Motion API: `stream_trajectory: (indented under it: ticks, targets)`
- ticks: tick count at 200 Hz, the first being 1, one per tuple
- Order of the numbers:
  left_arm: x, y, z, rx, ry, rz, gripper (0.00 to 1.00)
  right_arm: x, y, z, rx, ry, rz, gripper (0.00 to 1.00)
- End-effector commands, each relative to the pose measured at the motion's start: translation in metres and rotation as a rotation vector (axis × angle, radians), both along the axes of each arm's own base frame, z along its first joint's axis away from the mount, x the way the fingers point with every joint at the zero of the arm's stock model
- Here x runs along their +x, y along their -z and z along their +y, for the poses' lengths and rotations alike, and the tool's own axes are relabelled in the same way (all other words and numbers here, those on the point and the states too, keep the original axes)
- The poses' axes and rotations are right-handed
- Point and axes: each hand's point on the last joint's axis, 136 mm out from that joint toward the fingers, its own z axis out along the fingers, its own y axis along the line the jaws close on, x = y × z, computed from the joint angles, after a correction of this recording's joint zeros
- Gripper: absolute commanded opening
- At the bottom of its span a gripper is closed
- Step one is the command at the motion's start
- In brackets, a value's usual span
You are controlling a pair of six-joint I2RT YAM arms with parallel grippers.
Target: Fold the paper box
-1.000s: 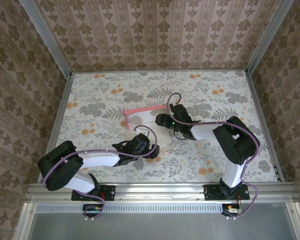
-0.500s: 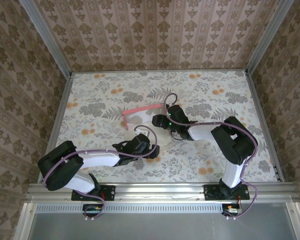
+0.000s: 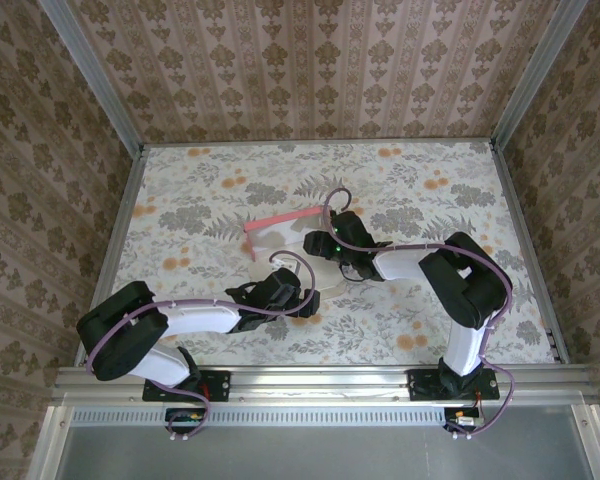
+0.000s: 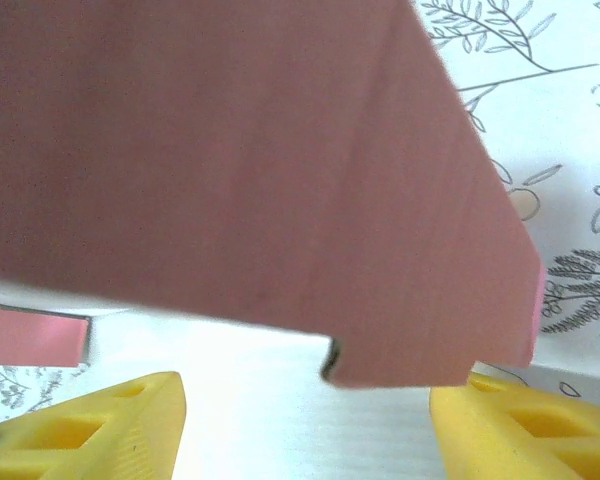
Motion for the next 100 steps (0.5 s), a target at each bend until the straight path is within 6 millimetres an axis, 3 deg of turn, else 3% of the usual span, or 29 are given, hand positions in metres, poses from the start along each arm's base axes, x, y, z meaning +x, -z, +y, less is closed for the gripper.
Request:
stream_trajectory:
  ticks: [1, 66, 89, 100]
  targets:
    - [-0.011, 0.011, 0.002, 0.023, 0.011, 0.058, 1.00, -0.013, -0.010, -0.010, -0.049, -0.019, -0.008, 0.67]
    - [-0.011, 0.003, -0.004, 0.002, 0.030, 0.052, 1.00, -0.066, -0.026, -0.048, -0.147, -0.104, 0.037, 0.67]
    - [-0.008, -0.007, -0.007, -0.003, 0.044, 0.030, 1.00, -0.070, -0.045, -0.062, -0.174, -0.109, 0.036, 0.67]
    - [-0.007, -0.012, -0.009, 0.000, 0.055, 0.021, 1.00, -0.068, -0.064, -0.070, -0.180, -0.101, 0.018, 0.67]
